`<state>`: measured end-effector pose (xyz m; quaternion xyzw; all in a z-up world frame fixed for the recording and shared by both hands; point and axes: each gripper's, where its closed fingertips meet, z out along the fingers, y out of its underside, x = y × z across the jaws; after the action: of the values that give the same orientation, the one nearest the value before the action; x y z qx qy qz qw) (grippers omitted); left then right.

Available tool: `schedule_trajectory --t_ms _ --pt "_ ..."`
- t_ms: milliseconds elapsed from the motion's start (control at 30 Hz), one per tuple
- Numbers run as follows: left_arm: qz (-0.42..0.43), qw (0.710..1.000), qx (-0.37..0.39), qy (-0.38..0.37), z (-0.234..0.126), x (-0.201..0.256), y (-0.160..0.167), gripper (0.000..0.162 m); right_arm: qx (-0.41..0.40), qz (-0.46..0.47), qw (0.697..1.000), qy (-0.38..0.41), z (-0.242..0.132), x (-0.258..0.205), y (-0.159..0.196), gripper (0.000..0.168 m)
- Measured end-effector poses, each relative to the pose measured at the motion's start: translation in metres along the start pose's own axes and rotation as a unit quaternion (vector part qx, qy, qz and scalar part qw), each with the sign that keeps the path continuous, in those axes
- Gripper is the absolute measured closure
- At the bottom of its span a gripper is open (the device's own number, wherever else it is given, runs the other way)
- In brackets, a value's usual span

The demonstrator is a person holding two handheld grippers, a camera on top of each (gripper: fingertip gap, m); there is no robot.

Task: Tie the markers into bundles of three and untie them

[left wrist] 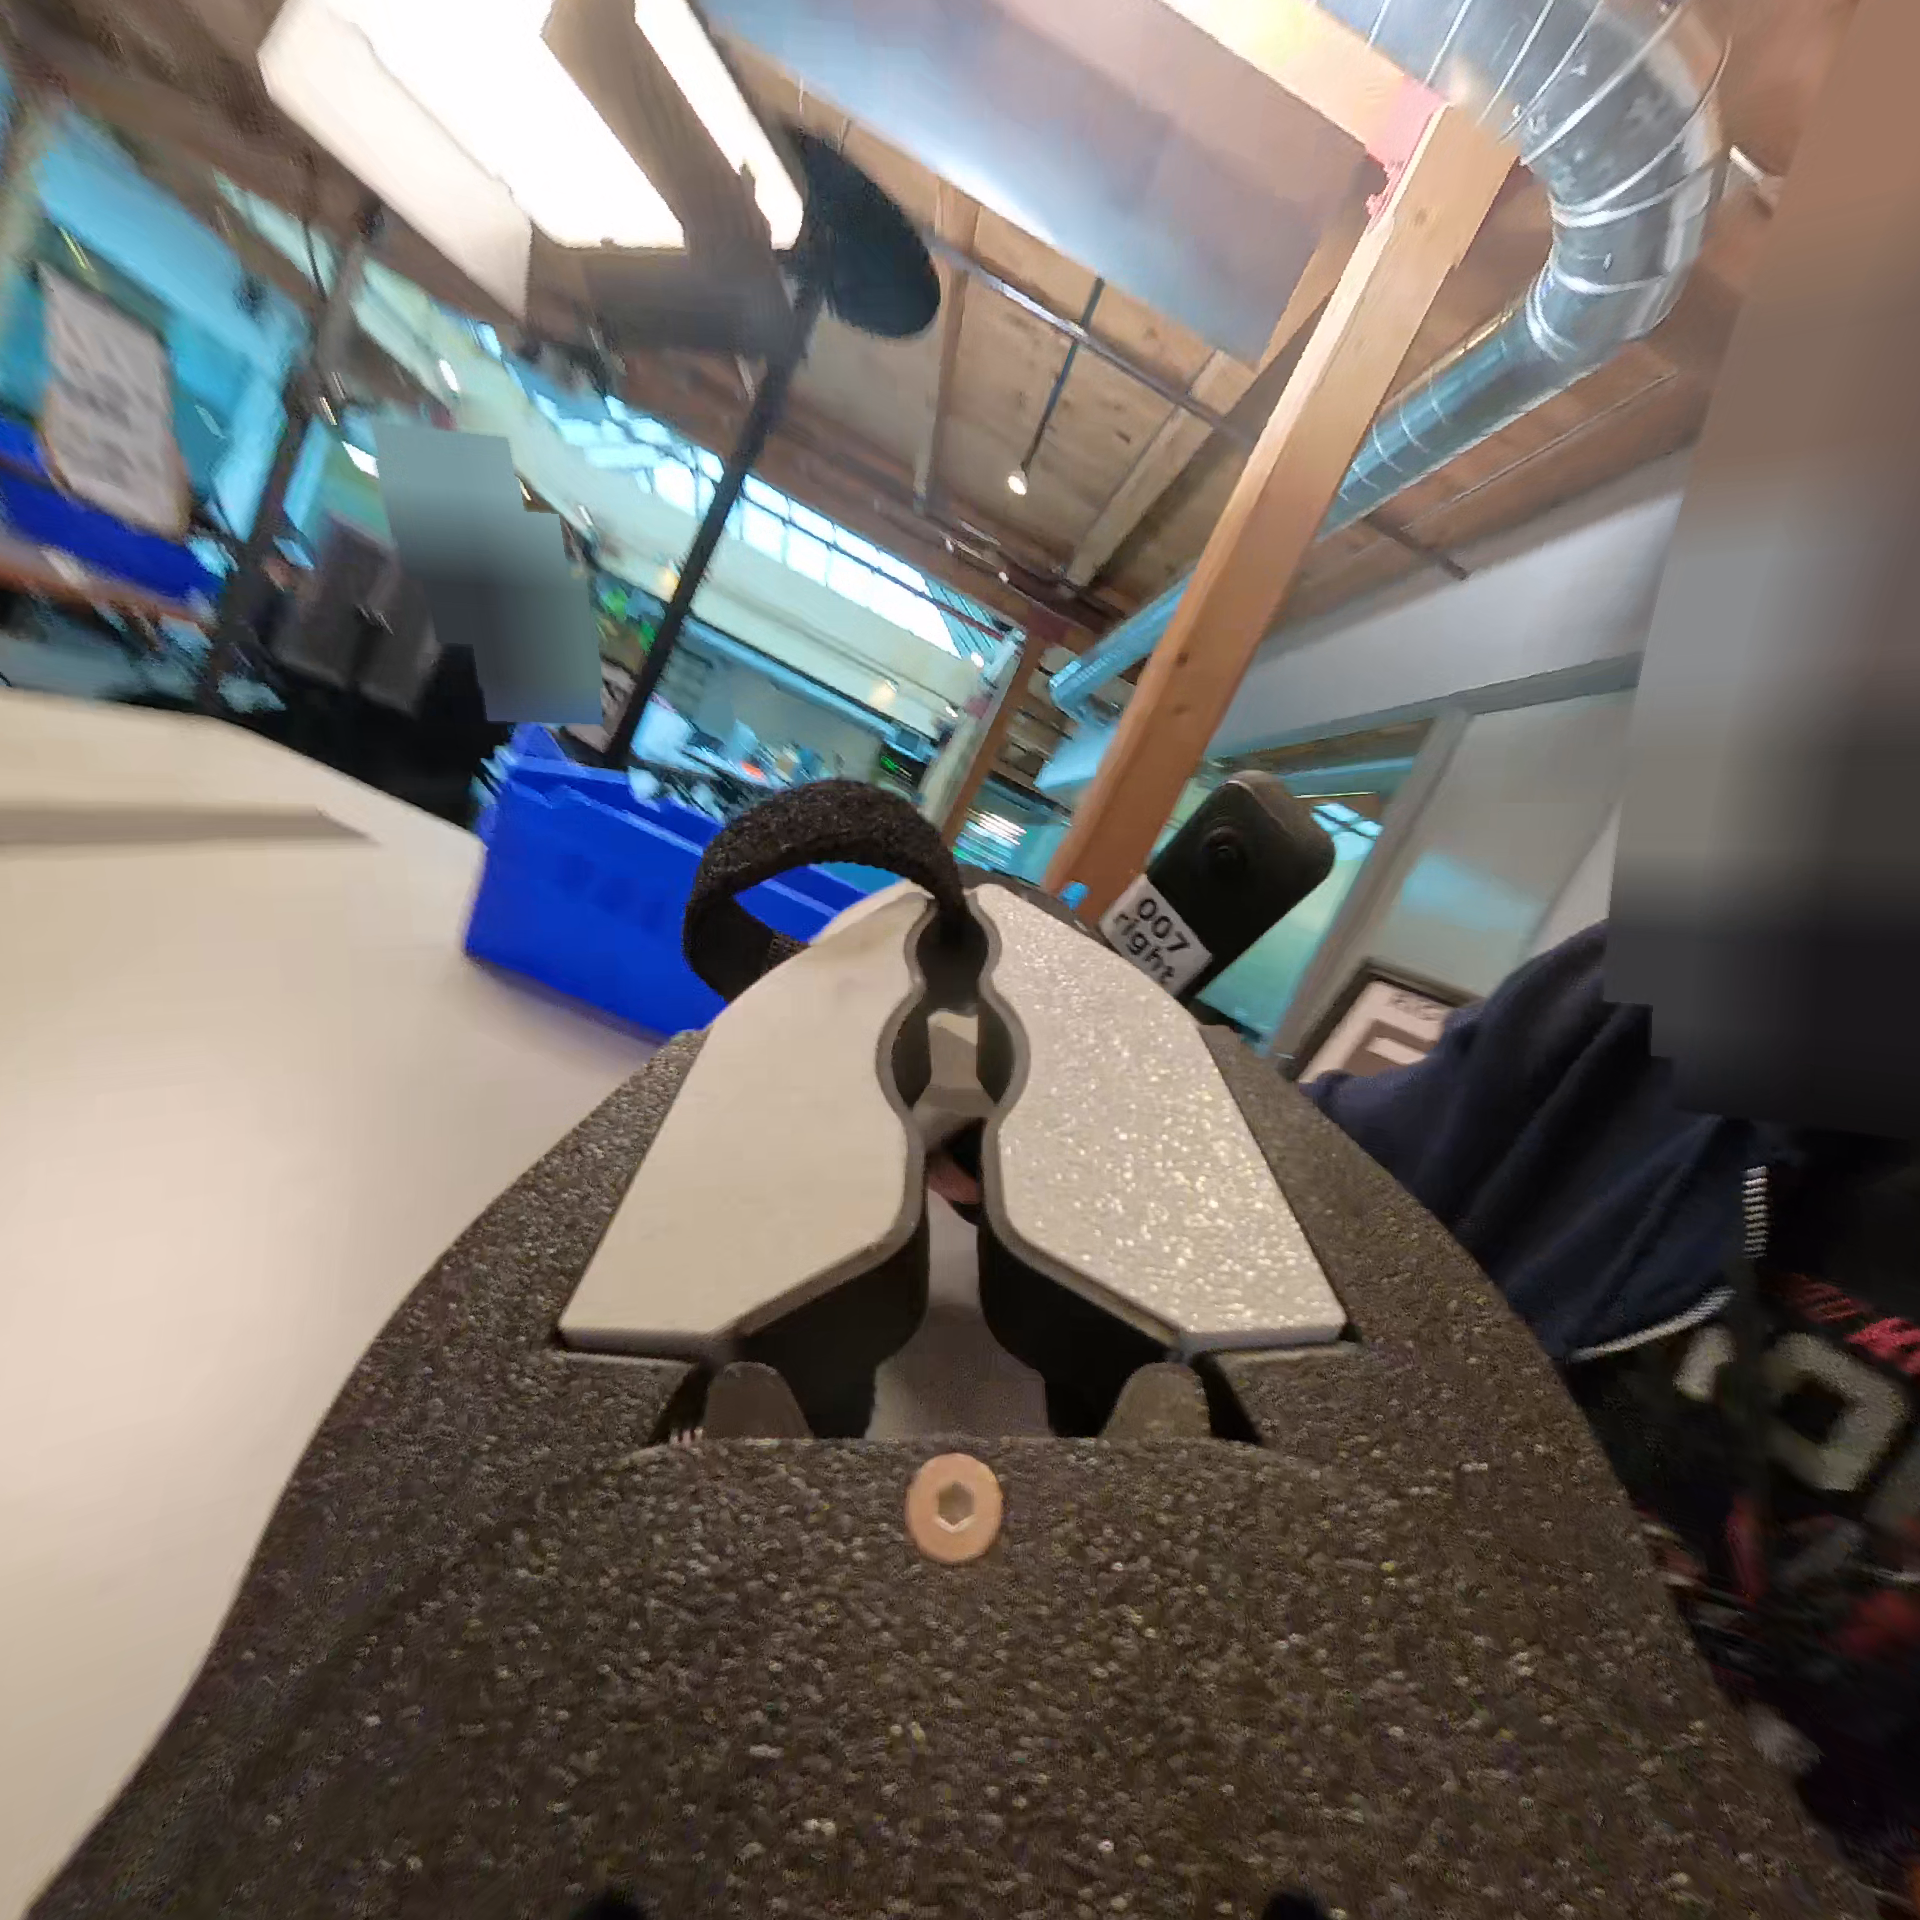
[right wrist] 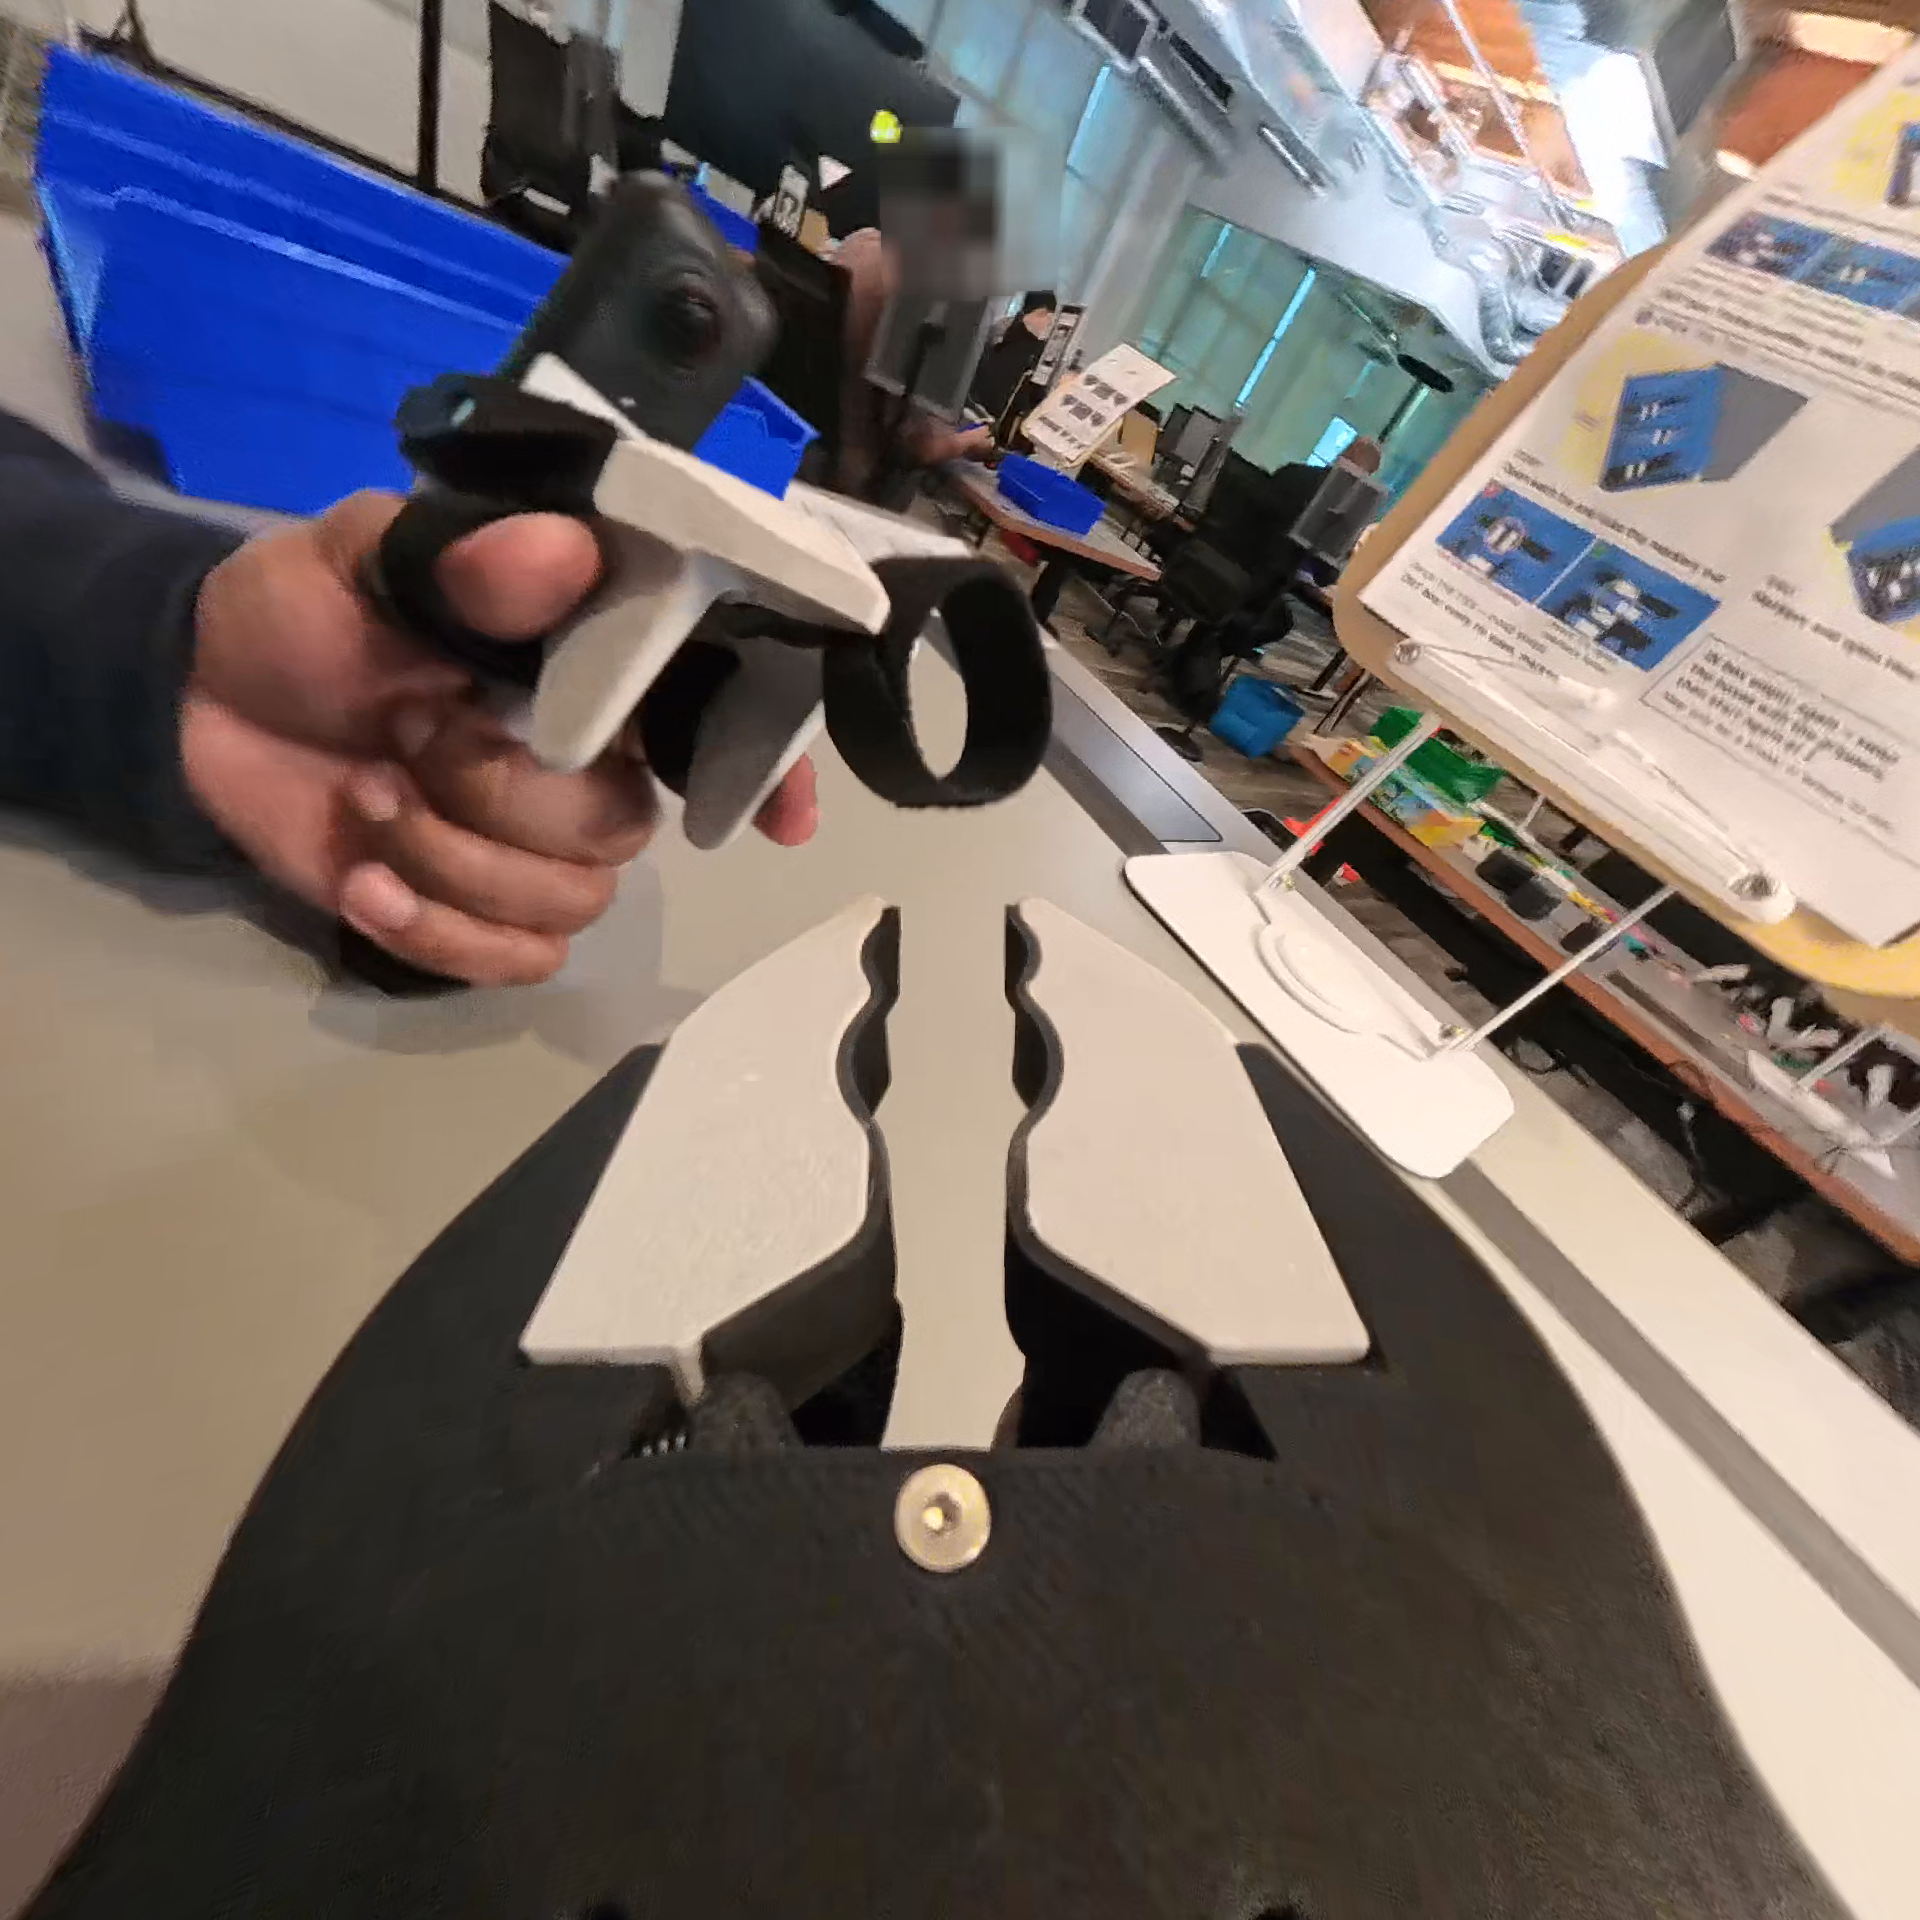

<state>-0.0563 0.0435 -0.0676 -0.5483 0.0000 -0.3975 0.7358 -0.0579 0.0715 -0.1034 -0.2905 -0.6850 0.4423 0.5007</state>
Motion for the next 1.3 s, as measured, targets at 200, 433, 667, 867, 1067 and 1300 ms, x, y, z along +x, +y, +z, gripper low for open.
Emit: schedule_trajectory --t_ms 200,433,667,867,1067,1300 --pt "0.258 0.965 0.01 -0.043 0.001 0.015 -0.003 0.159 0.071 0.197 0.976 -0.061 -0.002 -0.021 -0.027 0.152" --pt "0.439 0.896 -0.027 -0.061 0.008 0.029 0.012 0.159 0.123 0.328 0.925 -0.151 -0.011 -0.03 -0.037 0.149" --pt "0.484 0.872 -0.049 -0.054 0.01 0.033 0.022 0.159 0.142 0.418 0.867 -0.229 -0.017 -0.035 -0.038 0.148" --pt "0.406 0.912 -0.043 -0.04 0.01 0.029 0.022 0.159 0.151 0.481 0.82 -0.269 -0.018 -0.036 -0.04 0.147" --pt "0.209 0.977 -0.033 -0.01 0.015 0.022 0.024 0.158 0.154 0.485 0.824 -0.249 -0.017 -0.028 -0.037 0.148" --pt "0.05 0.999 0.003 0.02 0.019 0.02 0.019 0.158 0.155 0.486 0.829 -0.23 -0.016 -0.022 -0.034 0.148"
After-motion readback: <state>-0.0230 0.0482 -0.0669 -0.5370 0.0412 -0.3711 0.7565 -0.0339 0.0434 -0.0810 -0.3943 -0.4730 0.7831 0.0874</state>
